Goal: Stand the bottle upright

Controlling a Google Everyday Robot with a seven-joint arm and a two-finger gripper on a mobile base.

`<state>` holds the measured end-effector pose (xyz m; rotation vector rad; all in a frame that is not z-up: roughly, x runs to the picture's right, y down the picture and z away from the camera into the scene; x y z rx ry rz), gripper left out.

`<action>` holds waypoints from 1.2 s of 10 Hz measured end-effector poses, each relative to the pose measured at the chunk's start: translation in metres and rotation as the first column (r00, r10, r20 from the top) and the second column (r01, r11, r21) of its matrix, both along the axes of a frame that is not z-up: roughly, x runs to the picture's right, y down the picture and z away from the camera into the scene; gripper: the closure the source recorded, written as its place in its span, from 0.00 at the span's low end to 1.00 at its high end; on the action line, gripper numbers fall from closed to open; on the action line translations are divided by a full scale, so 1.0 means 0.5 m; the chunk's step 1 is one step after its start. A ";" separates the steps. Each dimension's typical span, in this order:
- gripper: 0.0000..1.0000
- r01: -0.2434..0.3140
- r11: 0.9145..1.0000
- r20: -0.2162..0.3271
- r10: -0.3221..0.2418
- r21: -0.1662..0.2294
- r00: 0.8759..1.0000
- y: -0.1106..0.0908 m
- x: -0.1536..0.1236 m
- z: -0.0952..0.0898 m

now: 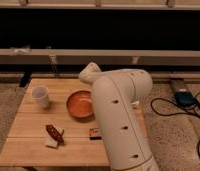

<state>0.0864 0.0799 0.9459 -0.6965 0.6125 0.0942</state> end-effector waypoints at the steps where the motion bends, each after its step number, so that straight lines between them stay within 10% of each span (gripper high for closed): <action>1: 0.20 0.007 1.000 -0.003 -0.007 0.002 1.000 -0.005 0.007 0.003; 9: 0.23 0.044 0.999 0.001 -0.044 -0.024 0.999 -0.005 0.024 0.020; 12: 0.51 0.050 0.998 0.004 -0.049 -0.025 0.999 -0.004 0.022 0.017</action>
